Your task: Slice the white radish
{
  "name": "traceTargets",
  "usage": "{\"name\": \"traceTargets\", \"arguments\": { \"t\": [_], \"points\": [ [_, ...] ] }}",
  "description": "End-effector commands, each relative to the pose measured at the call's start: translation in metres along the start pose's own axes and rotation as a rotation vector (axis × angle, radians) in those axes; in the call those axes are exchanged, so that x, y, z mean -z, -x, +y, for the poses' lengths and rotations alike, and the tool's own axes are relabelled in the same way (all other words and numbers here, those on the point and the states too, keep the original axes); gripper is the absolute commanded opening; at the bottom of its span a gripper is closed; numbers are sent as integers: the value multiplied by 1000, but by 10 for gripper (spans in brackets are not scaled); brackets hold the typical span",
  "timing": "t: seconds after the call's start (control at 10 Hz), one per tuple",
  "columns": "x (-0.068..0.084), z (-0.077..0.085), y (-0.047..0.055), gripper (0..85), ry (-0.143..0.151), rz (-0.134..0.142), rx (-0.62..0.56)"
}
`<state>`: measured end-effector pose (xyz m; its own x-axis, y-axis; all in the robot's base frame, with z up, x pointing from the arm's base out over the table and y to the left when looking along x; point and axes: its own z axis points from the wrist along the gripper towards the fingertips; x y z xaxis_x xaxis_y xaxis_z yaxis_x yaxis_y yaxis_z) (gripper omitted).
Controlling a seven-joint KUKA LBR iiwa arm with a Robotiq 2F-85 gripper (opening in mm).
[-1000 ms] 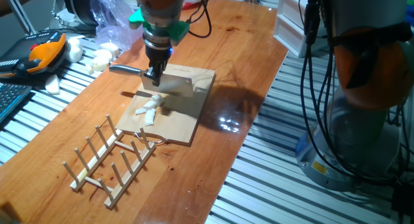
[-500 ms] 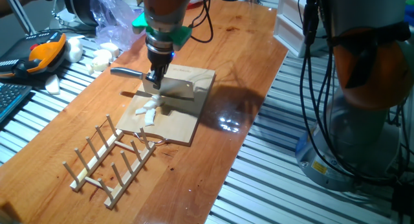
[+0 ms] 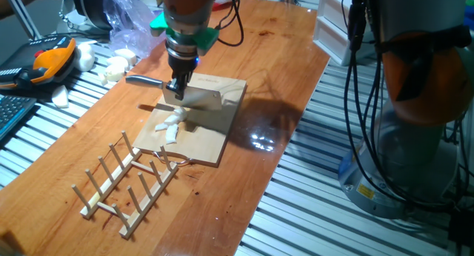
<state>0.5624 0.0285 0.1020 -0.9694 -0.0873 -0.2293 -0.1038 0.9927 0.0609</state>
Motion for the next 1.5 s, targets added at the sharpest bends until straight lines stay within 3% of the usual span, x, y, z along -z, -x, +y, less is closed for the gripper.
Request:
{"name": "traceTargets", "arguments": {
  "t": [0.0, 1.4],
  "points": [
    [-1, 0, 0, 0, 1, 0, 0],
    [-18, 5, -3, 0, 11, -21, -8]
  ]
}}
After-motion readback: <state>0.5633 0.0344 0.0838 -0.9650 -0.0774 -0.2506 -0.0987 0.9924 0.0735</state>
